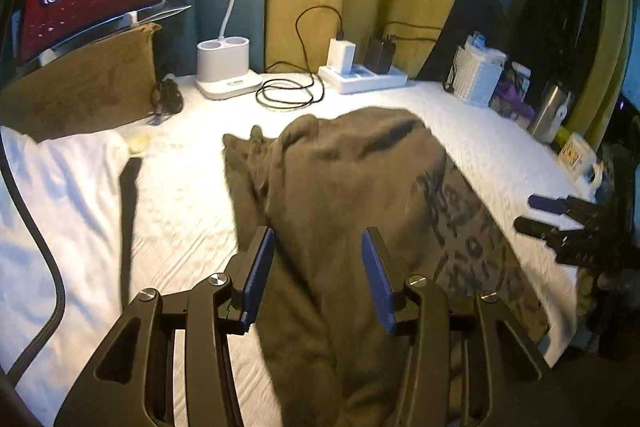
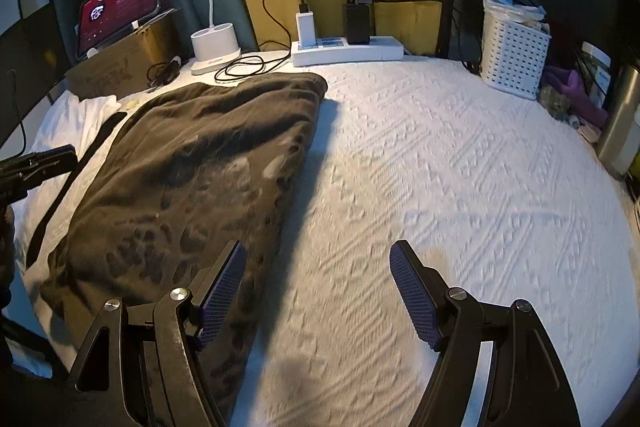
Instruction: Fold small clothes
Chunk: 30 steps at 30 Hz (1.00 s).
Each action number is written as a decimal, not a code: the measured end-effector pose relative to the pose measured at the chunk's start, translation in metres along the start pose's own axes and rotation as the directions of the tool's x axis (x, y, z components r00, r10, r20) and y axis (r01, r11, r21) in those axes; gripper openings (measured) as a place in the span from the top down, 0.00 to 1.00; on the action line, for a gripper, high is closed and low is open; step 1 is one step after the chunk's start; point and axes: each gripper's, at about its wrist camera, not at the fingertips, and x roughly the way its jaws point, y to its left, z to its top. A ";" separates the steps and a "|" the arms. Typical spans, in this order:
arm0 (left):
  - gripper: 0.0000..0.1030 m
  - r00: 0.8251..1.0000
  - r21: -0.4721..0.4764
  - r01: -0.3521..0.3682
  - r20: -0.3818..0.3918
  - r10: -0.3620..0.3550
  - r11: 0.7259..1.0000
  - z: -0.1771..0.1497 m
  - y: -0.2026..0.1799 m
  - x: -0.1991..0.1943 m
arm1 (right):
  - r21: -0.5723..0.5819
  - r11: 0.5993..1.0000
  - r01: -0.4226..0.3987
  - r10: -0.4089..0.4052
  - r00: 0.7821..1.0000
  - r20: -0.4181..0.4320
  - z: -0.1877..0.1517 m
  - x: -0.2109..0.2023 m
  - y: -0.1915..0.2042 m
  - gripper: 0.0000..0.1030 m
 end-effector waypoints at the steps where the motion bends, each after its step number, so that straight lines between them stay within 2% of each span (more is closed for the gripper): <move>1: 0.56 1.000 -0.003 0.006 0.004 -0.005 1.000 0.004 0.000 0.004 | -0.005 1.000 -0.002 0.002 1.000 0.000 0.004 0.003 0.000 0.26; 8: 0.56 1.000 -0.001 0.011 0.000 -0.011 1.000 0.021 0.000 0.031 | -0.035 0.999 -0.005 0.005 1.000 -0.005 0.029 0.020 0.004 0.26; 13: 0.56 0.998 -0.013 -0.046 0.039 0.046 0.999 0.030 0.008 0.047 | -0.047 0.999 -0.005 0.004 1.000 -0.014 0.046 0.035 0.006 0.26; 23: 0.56 0.999 -0.076 -0.027 0.045 0.030 0.997 0.053 0.031 0.080 | -0.055 0.998 -0.007 0.006 1.000 -0.007 0.081 0.060 0.007 0.26; 30: 0.56 0.999 -0.074 -0.016 0.035 0.019 0.997 0.056 0.038 0.098 | -0.058 0.998 -0.032 0.031 0.999 -0.012 0.103 0.082 0.004 0.26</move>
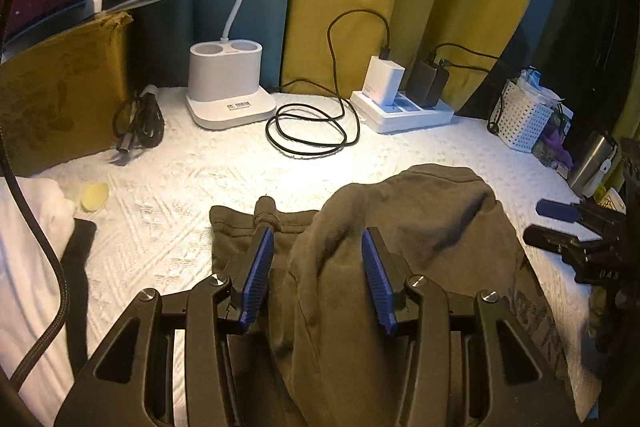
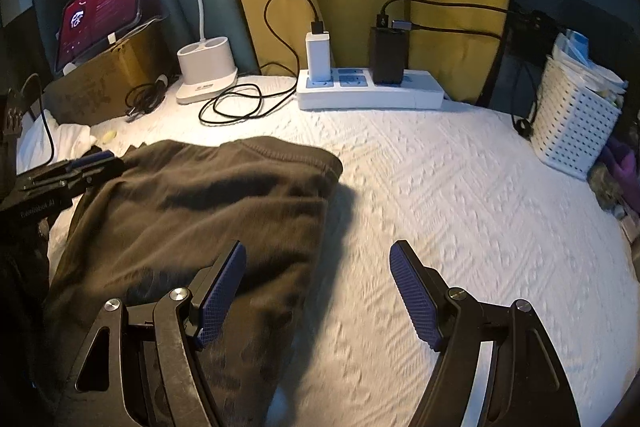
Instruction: Fold small clothes
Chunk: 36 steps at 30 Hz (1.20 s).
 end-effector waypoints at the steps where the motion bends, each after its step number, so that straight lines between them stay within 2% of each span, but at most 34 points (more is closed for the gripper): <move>1: 0.56 1.000 -0.001 0.000 -0.003 0.000 1.000 -0.001 0.001 0.002 | 0.004 1.000 -0.005 0.005 1.000 -0.003 0.002 0.003 -0.001 0.26; 7: 0.56 0.999 -0.035 -0.042 -0.021 0.041 0.999 -0.002 0.007 0.012 | 0.060 0.998 -0.028 0.029 0.999 -0.016 0.018 0.021 -0.010 0.26; 14: 0.56 0.999 -0.055 -0.035 -0.036 0.033 0.998 -0.002 0.013 0.017 | 0.124 0.992 -0.015 0.019 0.999 -0.036 0.031 0.042 -0.019 0.26; 21: 0.56 0.999 -0.072 -0.018 -0.045 0.014 0.997 -0.002 0.015 0.017 | 0.199 0.975 -0.100 0.111 0.993 -0.047 0.044 0.062 -0.030 0.26; 25: 0.56 0.998 -0.096 -0.021 -0.062 0.015 0.995 -0.002 0.019 0.019 | 0.200 0.974 -0.107 0.122 0.990 -0.065 0.043 0.069 -0.027 0.27; 29: 0.56 0.997 -0.119 -0.016 -0.081 0.007 0.993 -0.002 0.022 0.022 | 0.192 0.973 -0.130 0.148 0.986 -0.081 0.042 0.077 -0.021 0.55; 31: 0.56 0.997 -0.120 -0.014 -0.077 0.004 0.993 -0.002 0.022 0.020 | 0.172 0.976 -0.136 0.149 0.986 -0.069 0.044 0.078 -0.016 0.65; 32: 0.56 0.998 -0.119 -0.010 -0.068 0.002 0.993 -0.002 0.022 0.018 | 0.160 0.977 -0.140 0.151 0.987 -0.059 0.046 0.077 -0.014 0.75; 36: 0.56 0.999 -0.107 0.019 -0.029 -0.022 0.994 -0.003 0.018 0.011 | 0.101 0.984 -0.144 0.148 0.989 -0.028 0.058 0.071 -0.005 0.83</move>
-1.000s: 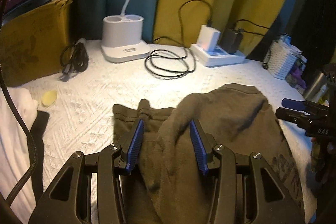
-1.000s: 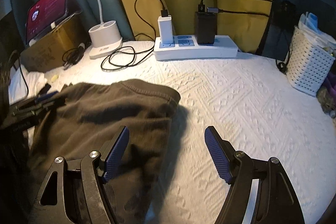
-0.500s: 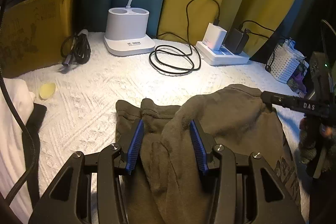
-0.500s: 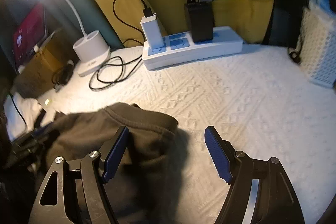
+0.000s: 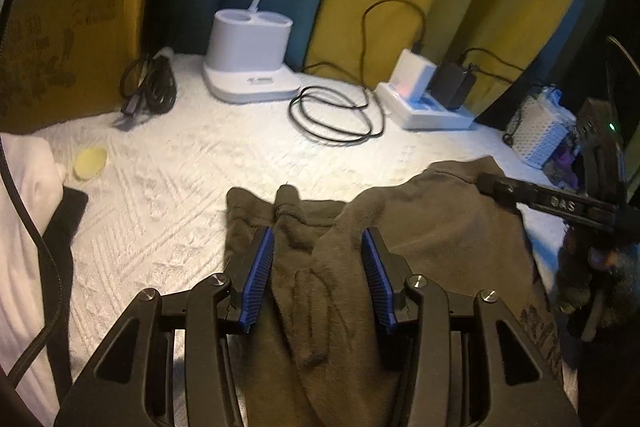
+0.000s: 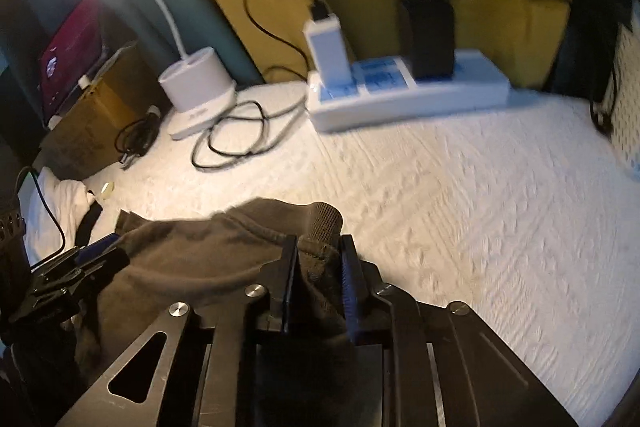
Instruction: Fold small clothes
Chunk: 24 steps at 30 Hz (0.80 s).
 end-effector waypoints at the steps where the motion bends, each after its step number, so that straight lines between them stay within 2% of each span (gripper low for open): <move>1: 0.57 1.000 0.007 0.014 0.006 -0.014 1.000 0.000 -0.001 -0.001 | -0.017 1.000 0.003 -0.003 1.000 0.006 0.004 0.000 0.003 0.83; 3: 0.62 0.999 0.020 0.032 0.007 -0.032 0.999 0.000 -0.004 -0.001 | -0.040 0.999 0.008 -0.008 1.000 0.009 0.009 0.001 0.007 0.83; 4: 0.69 0.999 0.024 0.037 0.003 -0.037 0.999 0.000 -0.004 -0.001 | -0.055 0.998 0.015 -0.014 1.000 0.007 0.011 0.004 0.009 0.83; 6: 0.75 0.999 0.036 0.047 -0.009 -0.047 0.998 0.000 -0.006 0.001 | -0.069 0.997 0.031 -0.032 0.999 -0.012 0.011 0.013 0.009 0.83; 8: 0.93 0.998 0.047 0.054 -0.017 -0.053 0.997 -0.001 -0.008 0.002 | -0.084 0.995 0.049 -0.051 0.998 -0.030 0.008 0.021 0.009 0.83; 9: 0.96 0.998 0.054 0.057 -0.023 -0.056 0.997 -0.001 -0.009 0.003 | -0.093 0.994 0.054 -0.057 0.998 -0.033 0.007 0.023 0.009 0.83; 12: 0.97 0.999 0.061 0.047 -0.015 -0.047 0.997 0.000 -0.008 0.001 | -0.118 0.990 0.083 -0.088 0.996 -0.034 0.006 0.024 0.014 0.82; 13: 0.98 0.999 0.061 0.041 -0.008 -0.041 0.997 0.000 -0.007 0.000 | -0.126 0.988 0.095 -0.100 0.994 -0.036 0.007 0.023 0.015 0.79; 17: 0.98 0.999 0.046 -0.009 0.033 0.007 0.999 0.002 0.003 -0.008 | -0.141 0.977 0.163 -0.163 0.987 0.009 0.007 0.007 0.013 0.52; 18: 0.98 0.999 0.043 -0.022 0.037 0.020 0.999 0.002 0.005 -0.008 | -0.139 0.975 0.175 -0.175 0.984 0.015 0.006 0.003 0.011 0.49; 24: 0.96 0.999 0.034 -0.049 0.018 0.049 0.998 0.004 0.010 -0.006 | -0.132 0.973 0.192 -0.193 0.981 0.005 -0.013 -0.005 0.002 0.47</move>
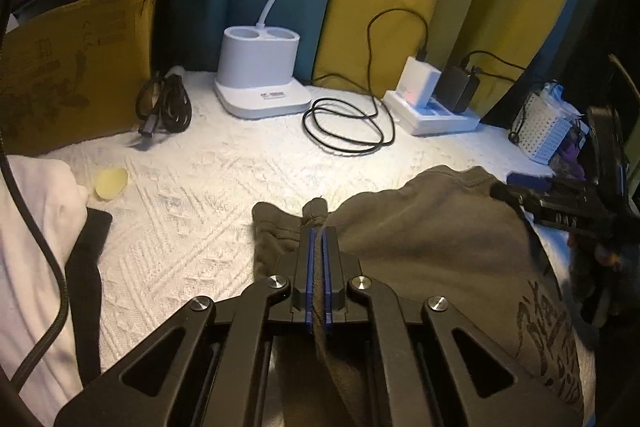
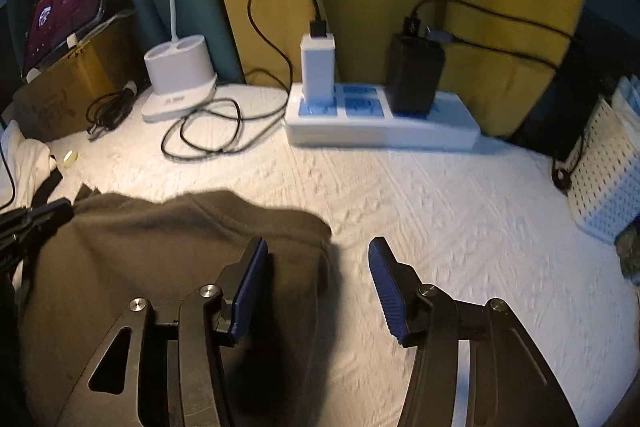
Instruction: Fold small clothes
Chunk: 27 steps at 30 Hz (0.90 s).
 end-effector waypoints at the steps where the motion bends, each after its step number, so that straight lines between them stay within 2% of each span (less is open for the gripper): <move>1: 0.96 1.000 -0.007 -0.006 -0.002 0.006 1.000 0.001 0.001 0.000 | -0.010 1.000 0.013 -0.013 1.000 -0.007 -0.005 0.003 0.000 0.47; 4: 0.95 0.999 -0.043 -0.015 -0.032 0.014 0.999 0.002 0.008 -0.002 | -0.022 0.999 0.049 -0.049 0.999 -0.016 -0.013 0.003 0.002 0.47; 5: 0.88 0.999 -0.068 0.019 -0.036 -0.022 0.998 0.002 0.011 -0.007 | -0.017 0.999 0.046 -0.046 0.999 -0.012 -0.014 -0.002 0.002 0.47; 6: 0.79 0.999 -0.080 0.037 -0.032 -0.039 0.996 0.001 0.011 -0.012 | -0.016 0.999 0.042 -0.042 0.999 -0.007 -0.015 -0.007 0.002 0.47; 7: 0.55 0.998 -0.088 0.053 -0.025 -0.055 0.995 -0.001 0.011 -0.019 | -0.018 0.999 0.039 -0.039 0.999 0.002 -0.016 -0.014 0.002 0.47; 8: 0.38 0.998 -0.090 0.068 -0.014 -0.069 0.994 -0.004 0.009 -0.026 | -0.020 0.999 0.039 -0.039 0.999 0.008 -0.018 -0.019 0.003 0.47; 10: 0.37 0.995 -0.069 0.097 0.001 -0.097 0.993 -0.010 0.002 -0.041 | -0.021 0.999 0.037 -0.037 0.999 0.019 -0.022 -0.031 0.004 0.47; 15: 0.37 0.989 0.011 0.135 -0.064 -0.134 0.991 -0.034 -0.023 -0.051 | -0.021 1.000 0.013 -0.013 1.000 0.014 -0.040 -0.042 0.012 0.47; 19: 0.38 0.990 0.042 0.096 -0.103 -0.091 0.994 -0.049 -0.031 -0.044 | -0.015 1.000 -0.002 0.002 1.000 -0.006 -0.056 -0.038 0.018 0.47; 21: 0.38 0.992 0.058 0.054 -0.116 -0.047 0.997 -0.057 -0.030 -0.039 | -0.024 1.000 0.000 0.000 1.000 -0.009 -0.062 -0.037 0.021 0.47; 22: 0.43 0.992 0.059 0.039 -0.119 -0.031 0.998 -0.061 -0.027 -0.037 | -0.032 0.999 0.005 -0.005 1.000 -0.011 -0.065 -0.036 0.022 0.47; 23: 0.45 0.993 0.050 0.040 -0.109 -0.034 0.998 -0.063 -0.023 -0.039 | -0.037 0.999 0.007 -0.007 1.000 -0.008 -0.068 -0.036 0.022 0.46; 25: 0.46 0.994 0.055 0.020 -0.107 -0.014 0.998 -0.063 -0.022 -0.042 | -0.025 1.000 0.007 -0.007 1.000 -0.002 -0.072 -0.037 0.018 0.40; 27: 0.46 0.994 0.059 0.004 -0.107 0.002 0.998 -0.063 -0.021 -0.044 | -0.010 1.000 0.002 -0.002 1.000 -0.003 -0.074 -0.041 0.014 0.40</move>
